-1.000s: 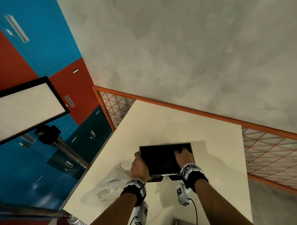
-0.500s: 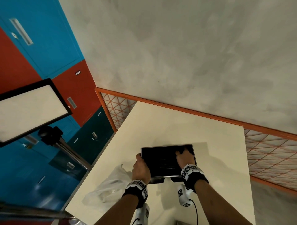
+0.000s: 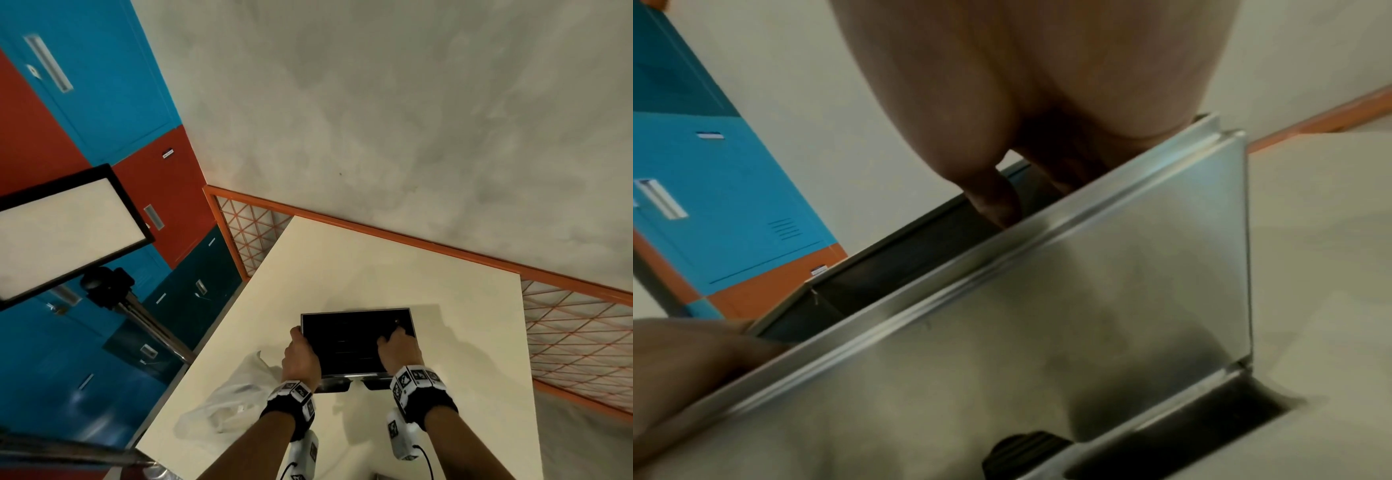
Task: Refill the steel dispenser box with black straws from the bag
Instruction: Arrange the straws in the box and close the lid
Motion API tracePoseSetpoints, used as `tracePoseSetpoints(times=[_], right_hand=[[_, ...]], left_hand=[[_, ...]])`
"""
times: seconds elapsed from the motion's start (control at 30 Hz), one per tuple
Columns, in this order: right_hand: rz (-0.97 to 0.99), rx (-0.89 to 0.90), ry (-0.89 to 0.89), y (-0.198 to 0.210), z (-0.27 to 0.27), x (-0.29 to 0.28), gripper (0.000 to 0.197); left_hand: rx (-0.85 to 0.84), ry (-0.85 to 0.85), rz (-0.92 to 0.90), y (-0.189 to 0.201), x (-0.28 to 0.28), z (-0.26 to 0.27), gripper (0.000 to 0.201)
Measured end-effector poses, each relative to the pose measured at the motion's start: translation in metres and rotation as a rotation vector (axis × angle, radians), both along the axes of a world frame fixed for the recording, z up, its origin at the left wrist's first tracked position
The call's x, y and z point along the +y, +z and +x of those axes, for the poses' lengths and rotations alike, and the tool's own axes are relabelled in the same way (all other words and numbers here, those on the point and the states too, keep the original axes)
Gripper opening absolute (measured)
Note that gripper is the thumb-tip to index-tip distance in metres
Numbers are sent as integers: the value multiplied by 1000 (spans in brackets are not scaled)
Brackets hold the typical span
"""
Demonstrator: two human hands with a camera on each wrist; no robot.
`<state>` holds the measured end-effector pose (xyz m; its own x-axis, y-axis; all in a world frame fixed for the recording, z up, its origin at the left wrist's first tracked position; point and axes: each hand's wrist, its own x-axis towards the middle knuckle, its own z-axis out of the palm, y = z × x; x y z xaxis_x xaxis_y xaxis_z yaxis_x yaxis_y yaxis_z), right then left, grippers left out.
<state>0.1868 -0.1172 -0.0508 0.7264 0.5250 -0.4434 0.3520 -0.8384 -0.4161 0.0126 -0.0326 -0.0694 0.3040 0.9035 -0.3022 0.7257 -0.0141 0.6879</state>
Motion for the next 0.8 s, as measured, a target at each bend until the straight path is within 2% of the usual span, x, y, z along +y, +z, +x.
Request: tracePoseSetpoints(times=[0.13, 0.37, 0.57, 0.8], right_hand=[[-63, -37, 30, 1, -8, -2, 44], [-81, 84, -77, 3, -2, 8, 50], [-105, 36, -48, 0, -8, 6, 51], [-135, 133, -126, -2, 0, 15, 65]], left_hand=[[5, 7, -3, 1, -1, 0, 22], [-7, 7, -6, 3, -4, -2, 22], [-9, 11, -10, 7, -5, -2, 23], [-14, 3, 0, 7, -7, -5, 25]])
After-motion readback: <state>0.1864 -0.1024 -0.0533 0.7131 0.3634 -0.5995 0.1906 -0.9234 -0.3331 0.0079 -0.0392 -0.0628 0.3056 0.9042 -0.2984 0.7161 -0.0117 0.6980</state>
